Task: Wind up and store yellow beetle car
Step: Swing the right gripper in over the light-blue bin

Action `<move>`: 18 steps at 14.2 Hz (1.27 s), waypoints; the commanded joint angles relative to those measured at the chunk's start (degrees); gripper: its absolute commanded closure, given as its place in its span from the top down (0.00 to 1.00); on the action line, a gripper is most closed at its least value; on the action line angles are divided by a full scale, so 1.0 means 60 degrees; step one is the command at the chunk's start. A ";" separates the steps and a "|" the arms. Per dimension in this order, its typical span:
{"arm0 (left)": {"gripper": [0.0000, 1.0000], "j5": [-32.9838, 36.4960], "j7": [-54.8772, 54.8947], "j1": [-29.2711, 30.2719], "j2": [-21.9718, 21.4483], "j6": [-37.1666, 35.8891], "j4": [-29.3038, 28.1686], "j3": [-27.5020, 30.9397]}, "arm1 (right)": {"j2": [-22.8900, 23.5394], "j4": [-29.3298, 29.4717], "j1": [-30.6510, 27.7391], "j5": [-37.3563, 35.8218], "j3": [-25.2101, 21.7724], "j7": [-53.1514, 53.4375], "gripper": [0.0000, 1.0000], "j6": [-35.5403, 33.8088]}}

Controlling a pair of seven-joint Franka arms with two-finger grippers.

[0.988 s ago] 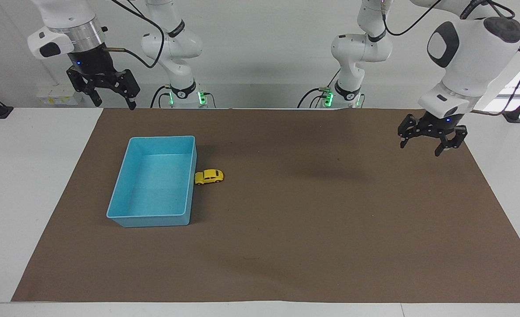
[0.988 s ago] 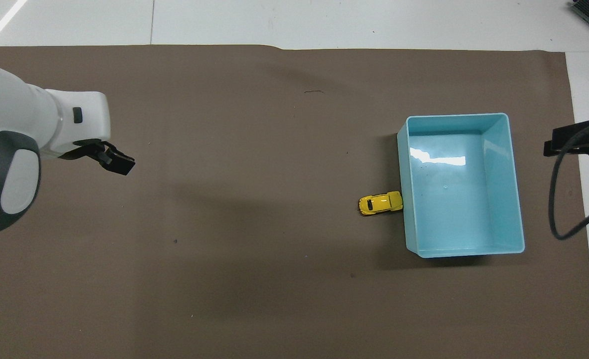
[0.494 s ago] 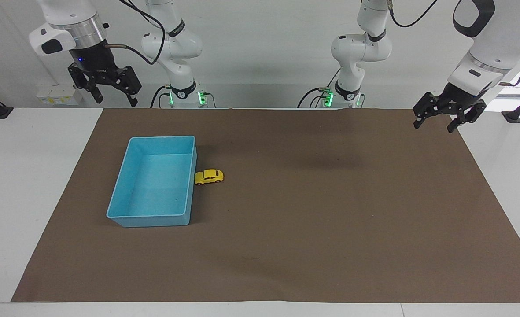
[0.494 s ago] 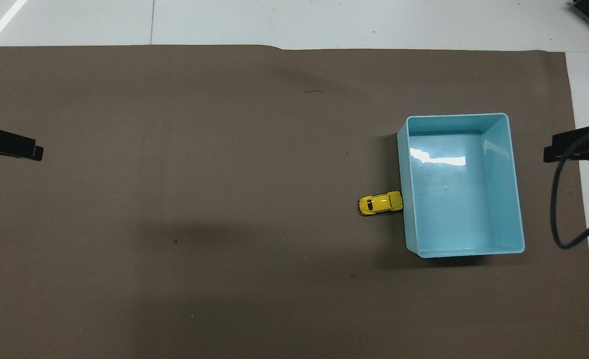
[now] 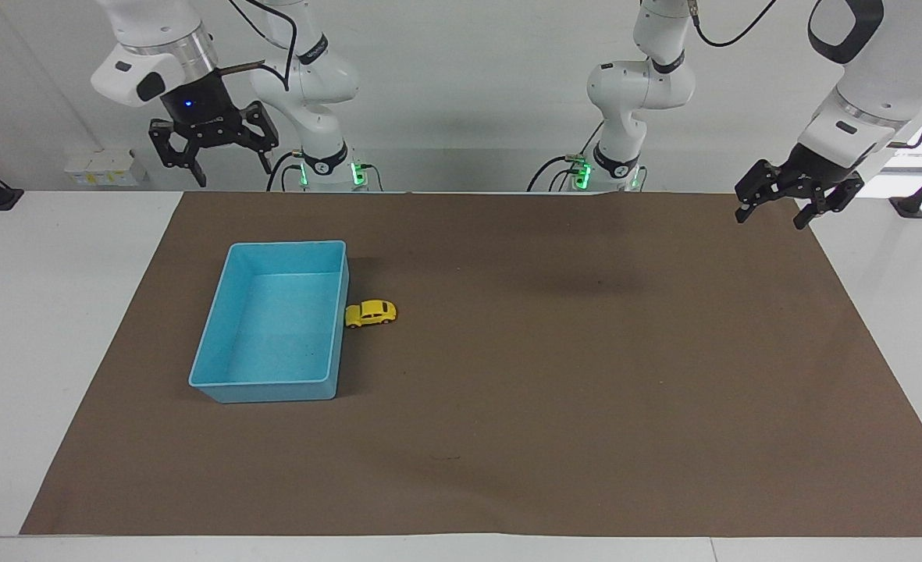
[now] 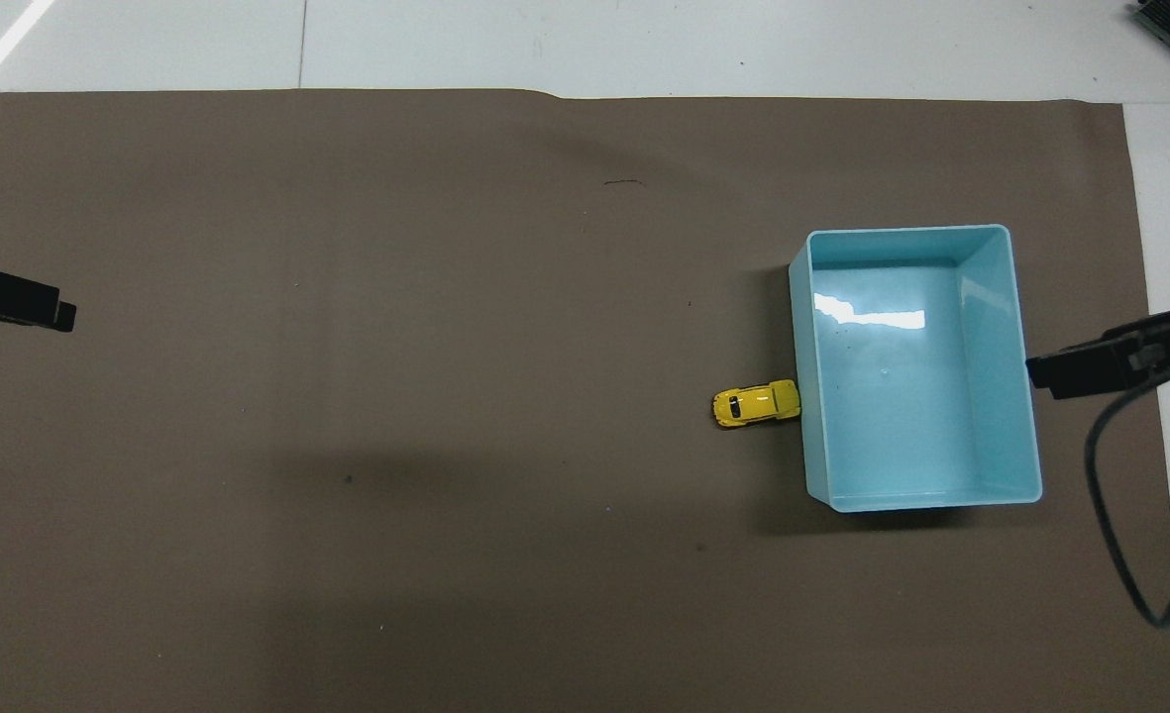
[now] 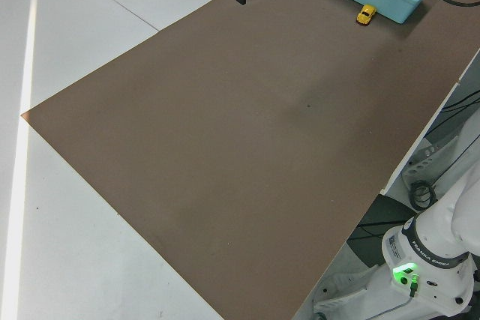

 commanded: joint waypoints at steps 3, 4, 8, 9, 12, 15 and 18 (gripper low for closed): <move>1.00 0.0484 -0.0112 0.0019 -0.0058 -0.0488 -0.0023 -0.0176 | -0.0413 -0.0655 0.0534 0.0132 0.0049 -0.2540 1.00 0.0101; 1.00 0.0456 -0.0156 0.0019 0.0044 -0.0809 0.0166 -0.0249 | -0.0398 -0.0829 0.0622 0.0132 0.0049 -0.3357 1.00 0.0290; 1.00 0.0427 -0.0405 0.0019 -0.0027 -0.0563 0.0081 -0.0264 | -0.0296 -0.1563 0.1120 0.0162 0.0079 -0.5852 1.00 0.1404; 1.00 0.0427 -0.0405 0.0019 -0.0028 -0.0534 0.0080 -0.0264 | -0.0266 -0.1665 0.1310 0.0176 0.0079 -0.6160 1.00 0.1666; 1.00 0.0412 -0.0376 0.0019 -0.0028 -0.0533 0.0080 -0.0264 | -0.0164 -0.2017 0.1355 0.0191 0.0079 -0.7055 1.00 0.1974; 1.00 0.0412 -0.0391 0.0106 -0.0043 -0.0622 0.0080 -0.0264 | -0.0105 -0.2922 0.1604 0.0147 0.0079 -0.7042 1.00 0.2879; 1.00 0.0412 -0.0391 0.0151 -0.0043 -0.0621 0.0080 -0.0249 | 0.0405 -0.3496 0.1692 0.0045 0.0079 -0.7304 1.00 0.3703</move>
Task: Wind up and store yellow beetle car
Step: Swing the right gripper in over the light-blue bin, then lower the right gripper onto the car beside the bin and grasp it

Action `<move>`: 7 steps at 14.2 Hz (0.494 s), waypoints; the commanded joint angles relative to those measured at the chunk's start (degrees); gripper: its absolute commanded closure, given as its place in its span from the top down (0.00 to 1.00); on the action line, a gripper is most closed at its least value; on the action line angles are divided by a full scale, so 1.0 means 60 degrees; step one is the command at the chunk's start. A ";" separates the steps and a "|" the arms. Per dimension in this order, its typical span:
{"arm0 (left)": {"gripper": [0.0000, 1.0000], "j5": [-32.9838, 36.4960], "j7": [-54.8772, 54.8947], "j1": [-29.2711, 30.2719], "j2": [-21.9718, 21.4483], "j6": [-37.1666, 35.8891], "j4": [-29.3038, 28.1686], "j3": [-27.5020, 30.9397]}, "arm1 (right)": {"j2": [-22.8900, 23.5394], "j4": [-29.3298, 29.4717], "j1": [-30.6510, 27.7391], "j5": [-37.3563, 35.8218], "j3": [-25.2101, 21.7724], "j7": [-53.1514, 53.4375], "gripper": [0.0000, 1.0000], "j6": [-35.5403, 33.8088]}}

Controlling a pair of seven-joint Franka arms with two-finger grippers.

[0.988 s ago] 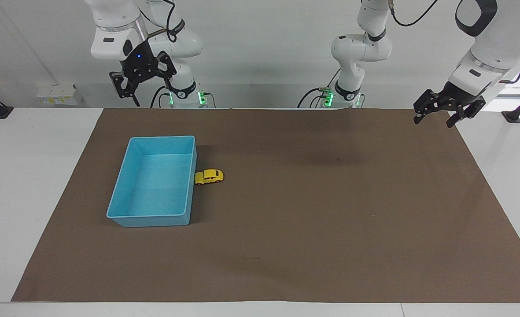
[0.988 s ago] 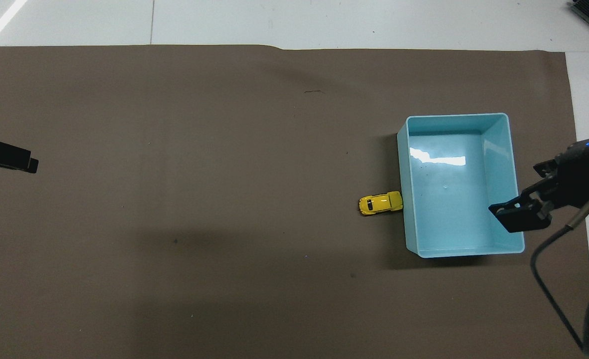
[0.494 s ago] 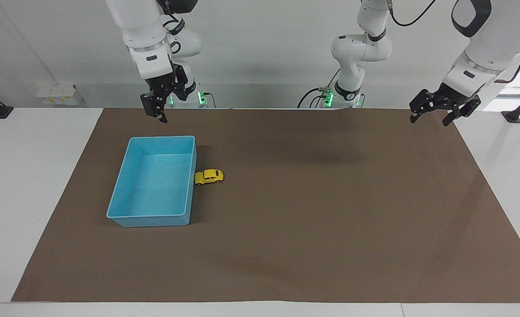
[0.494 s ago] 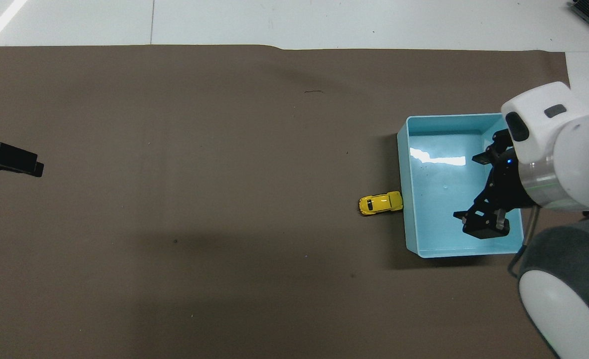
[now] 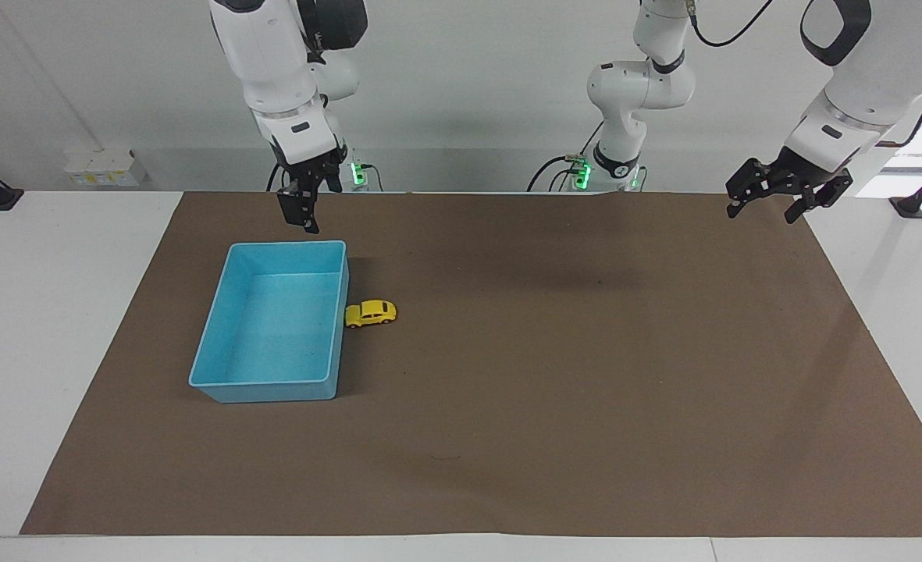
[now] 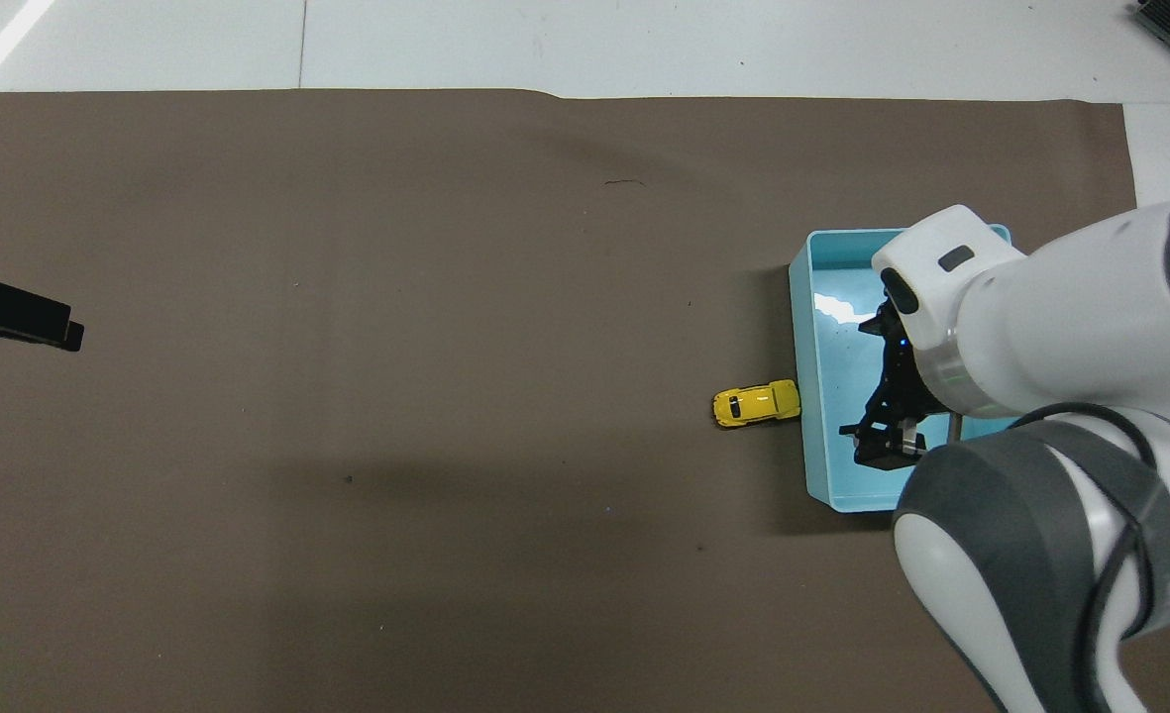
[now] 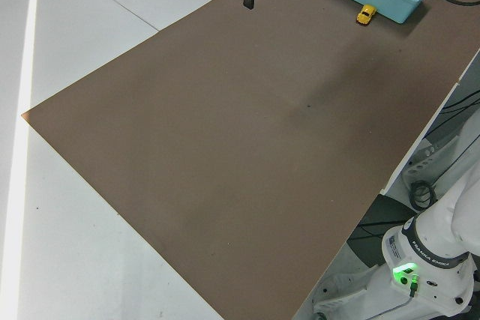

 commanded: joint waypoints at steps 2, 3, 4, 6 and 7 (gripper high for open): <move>1.00 0.0152 -0.0100 0.0151 -0.0057 -0.0148 0.0053 -0.0098 | 0.0491 -0.0706 -0.0007 0.0046 -0.0019 -0.1113 1.00 0.1005; 1.00 0.0152 -0.0100 0.0151 -0.0057 -0.0148 0.0053 -0.0112 | 0.0520 -0.0984 -0.0007 0.0031 -0.0019 -0.1349 1.00 0.1225; 1.00 0.0152 -0.0100 0.0151 -0.0057 -0.0148 0.0039 -0.0098 | 0.0535 -0.1320 -0.0007 -0.0027 -0.0019 -0.1554 1.00 0.1604; 1.00 0.0152 -0.0100 0.0151 -0.0057 -0.0148 0.0053 -0.0098 | 0.0521 -0.1922 -0.0007 -0.0173 -0.0019 -0.1629 1.00 0.2250; 1.00 0.0152 -0.0100 0.0151 -0.0057 -0.0148 0.0053 -0.0098 | 0.0637 -0.1953 -0.0007 -0.0217 -0.0019 -0.1615 1.00 0.2368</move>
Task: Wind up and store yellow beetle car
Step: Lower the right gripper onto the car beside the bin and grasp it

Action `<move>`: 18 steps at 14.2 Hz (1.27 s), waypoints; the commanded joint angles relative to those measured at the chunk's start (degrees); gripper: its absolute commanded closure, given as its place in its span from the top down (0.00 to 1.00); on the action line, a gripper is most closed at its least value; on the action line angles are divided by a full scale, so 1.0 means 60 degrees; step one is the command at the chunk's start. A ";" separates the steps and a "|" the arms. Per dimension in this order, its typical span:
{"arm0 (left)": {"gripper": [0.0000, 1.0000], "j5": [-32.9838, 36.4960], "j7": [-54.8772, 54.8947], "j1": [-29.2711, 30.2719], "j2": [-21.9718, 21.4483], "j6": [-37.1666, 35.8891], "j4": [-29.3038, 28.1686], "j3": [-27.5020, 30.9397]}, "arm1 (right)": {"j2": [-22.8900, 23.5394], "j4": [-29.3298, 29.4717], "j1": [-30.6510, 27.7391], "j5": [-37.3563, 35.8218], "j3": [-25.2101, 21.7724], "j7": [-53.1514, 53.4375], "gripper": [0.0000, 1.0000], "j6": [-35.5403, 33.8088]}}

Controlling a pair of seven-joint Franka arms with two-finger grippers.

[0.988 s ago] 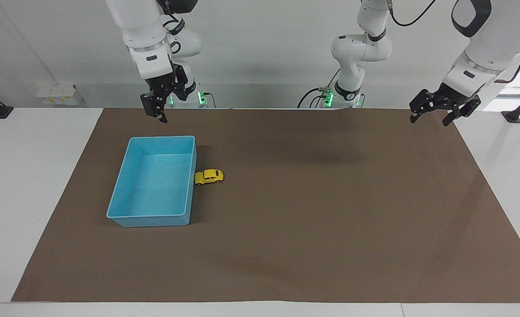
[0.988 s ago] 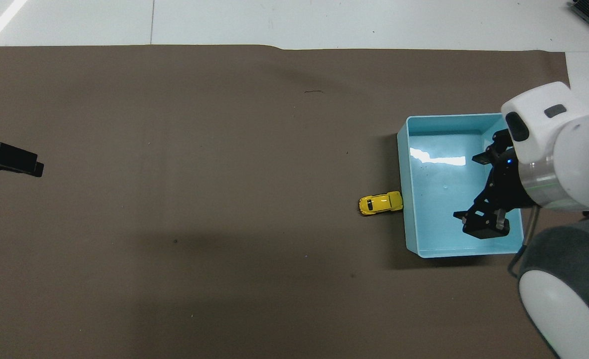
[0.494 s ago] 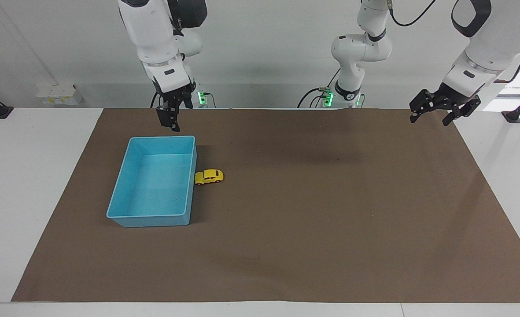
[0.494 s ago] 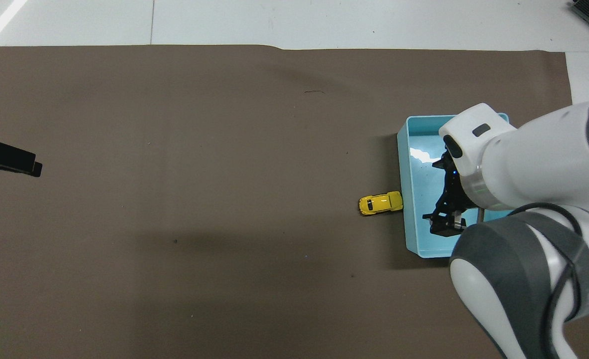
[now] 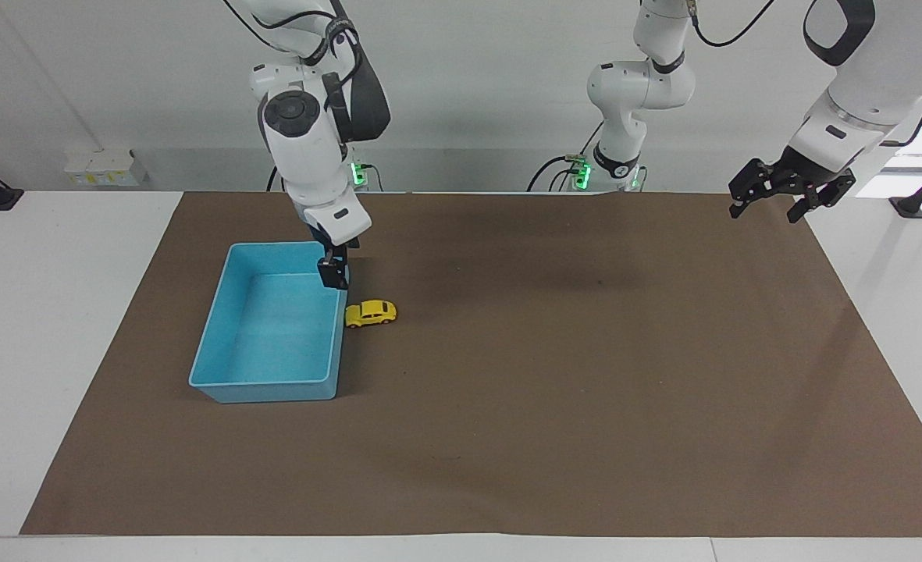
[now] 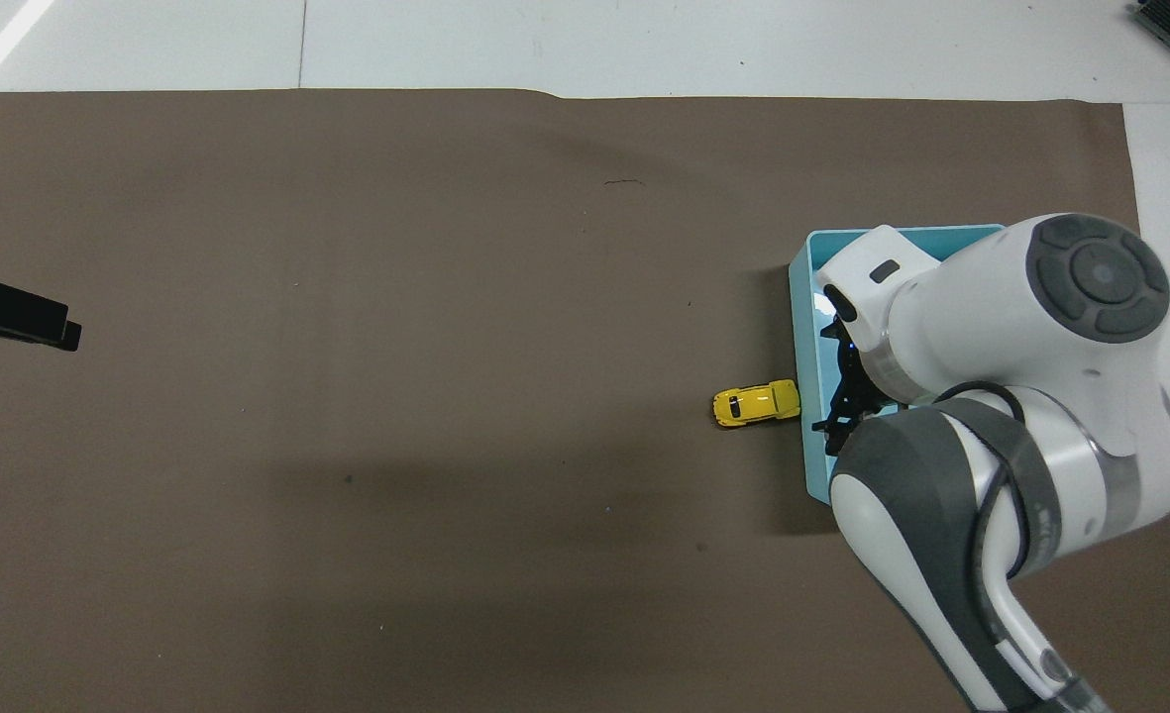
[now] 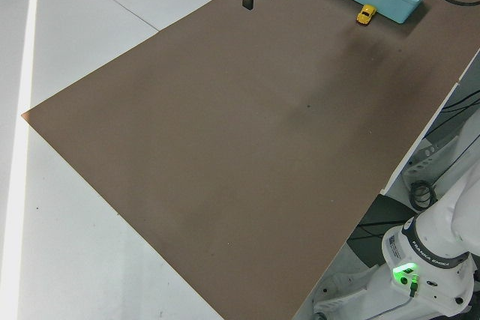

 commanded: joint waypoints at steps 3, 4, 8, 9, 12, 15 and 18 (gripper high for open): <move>1.00 0.0152 -0.0085 0.0151 -0.0057 -0.0147 0.0053 -0.0112 | 0.0329 -0.0744 0.0261 -0.0138 -0.0002 -0.0219 1.00 0.1405; 1.00 0.0152 -0.0085 0.0151 -0.0057 -0.0147 0.0053 -0.0112 | 0.0344 -0.0963 0.0277 -0.0196 -0.0002 -0.0219 1.00 0.1699; 1.00 0.0152 -0.0085 0.0151 -0.0057 -0.0147 0.0053 -0.0112 | 0.0622 -0.1595 0.0277 -0.0343 -0.0002 -0.0160 1.00 0.2769; 1.00 0.0152 -0.0085 0.0151 -0.0057 -0.0147 0.0053 -0.0112 | 0.0753 -0.1595 0.0277 -0.0416 -0.0002 -0.0160 1.00 0.2873; 1.00 0.0152 -0.0085 0.0151 -0.0057 -0.0147 0.0053 -0.0112 | 0.1251 -0.1595 0.0277 -0.0461 -0.0002 -0.0145 1.00 0.3473; 1.00 0.0152 -0.0085 0.0151 -0.0057 -0.0147 0.0053 -0.0112 | 0.1369 -0.1610 0.0321 -0.0461 -0.0002 -0.0145 1.00 0.3635; 1.00 0.0152 -0.0085 0.0151 -0.0057 -0.0147 0.0053 -0.0112 | 0.1487 -0.1610 0.0336 -0.0475 -0.0002 -0.0072 0.98 0.3679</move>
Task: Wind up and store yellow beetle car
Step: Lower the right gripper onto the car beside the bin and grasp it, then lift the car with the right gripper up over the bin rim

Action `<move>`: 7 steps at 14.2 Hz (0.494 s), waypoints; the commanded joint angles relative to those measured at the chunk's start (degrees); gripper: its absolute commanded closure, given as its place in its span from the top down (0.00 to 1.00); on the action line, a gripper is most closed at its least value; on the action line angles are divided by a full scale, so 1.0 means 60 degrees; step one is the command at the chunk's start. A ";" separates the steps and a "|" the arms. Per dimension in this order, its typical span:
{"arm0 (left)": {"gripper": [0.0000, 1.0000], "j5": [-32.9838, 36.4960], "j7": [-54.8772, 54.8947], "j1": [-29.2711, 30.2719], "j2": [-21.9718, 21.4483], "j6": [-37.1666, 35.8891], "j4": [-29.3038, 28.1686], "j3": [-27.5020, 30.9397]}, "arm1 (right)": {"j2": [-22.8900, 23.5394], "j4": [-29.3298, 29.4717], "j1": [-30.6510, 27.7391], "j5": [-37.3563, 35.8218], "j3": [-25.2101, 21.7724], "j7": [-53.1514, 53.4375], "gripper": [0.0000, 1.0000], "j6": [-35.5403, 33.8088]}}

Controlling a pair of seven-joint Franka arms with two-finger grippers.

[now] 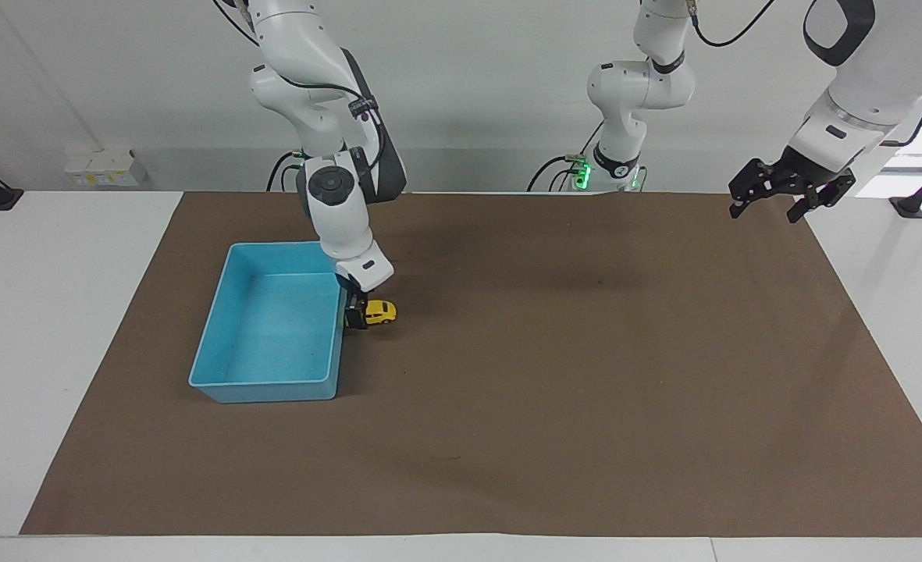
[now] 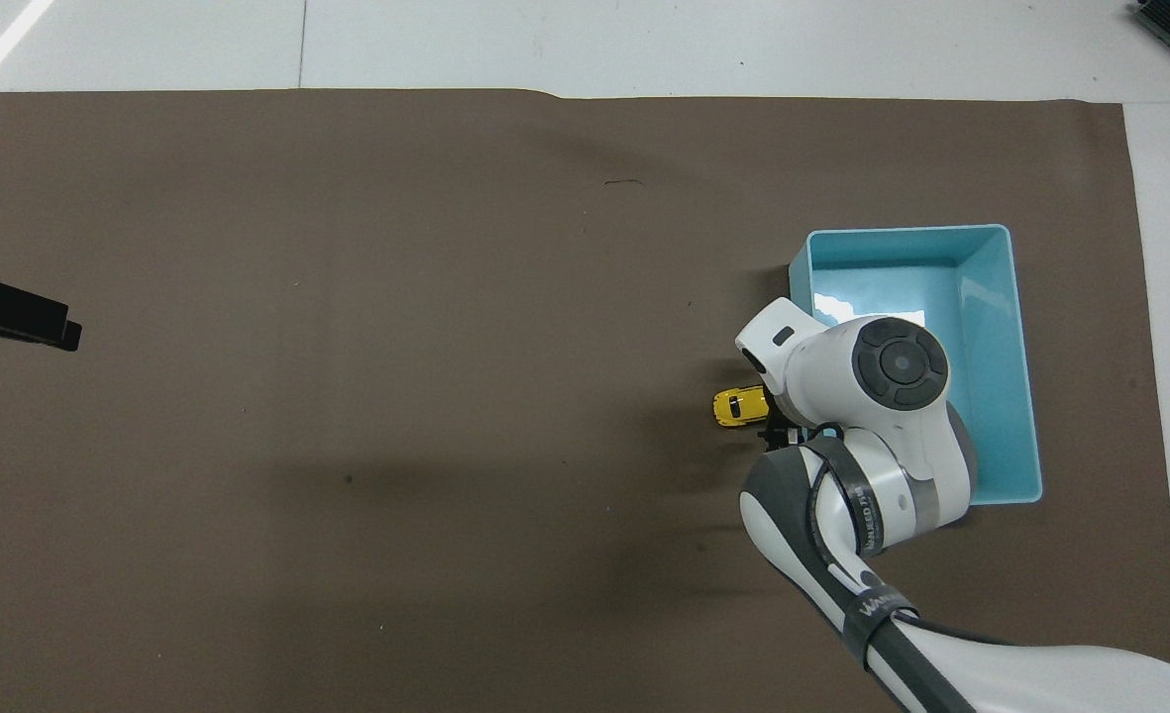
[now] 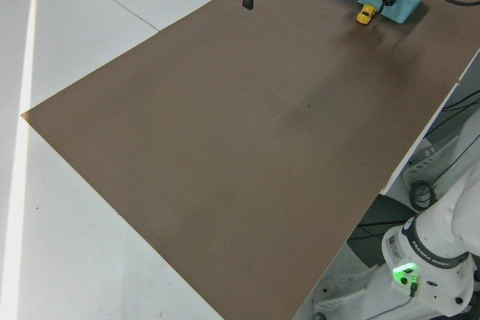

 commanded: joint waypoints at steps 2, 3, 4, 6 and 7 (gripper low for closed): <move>1.00 0.0152 -0.0070 0.0151 -0.0057 -0.0147 0.0053 -0.0112 | 0.0042 -0.0067 0.0034 -0.0159 -0.0010 -0.0017 0.81 0.0230; 1.00 0.0152 -0.0070 0.0151 -0.0057 -0.0147 0.0038 -0.0112 | 0.0085 -0.0067 0.0150 -0.0159 -0.0010 0.0012 0.69 0.0360; 1.00 0.0152 -0.0070 0.0151 -0.0057 -0.0147 0.0038 -0.0112 | 0.0100 -0.0067 0.0195 -0.0159 -0.0010 0.0027 0.57 0.0376; 1.00 0.0152 -0.0070 0.0151 -0.0057 -0.0147 0.0053 -0.0112 | 0.0115 -0.0053 0.0195 -0.0159 -0.0010 0.0042 0.23 0.0362; 1.00 0.0152 -0.0070 0.0151 -0.0057 -0.0147 0.0053 -0.0112 | 0.0130 -0.0023 0.0195 -0.0159 -0.0010 0.0129 0.13 0.0347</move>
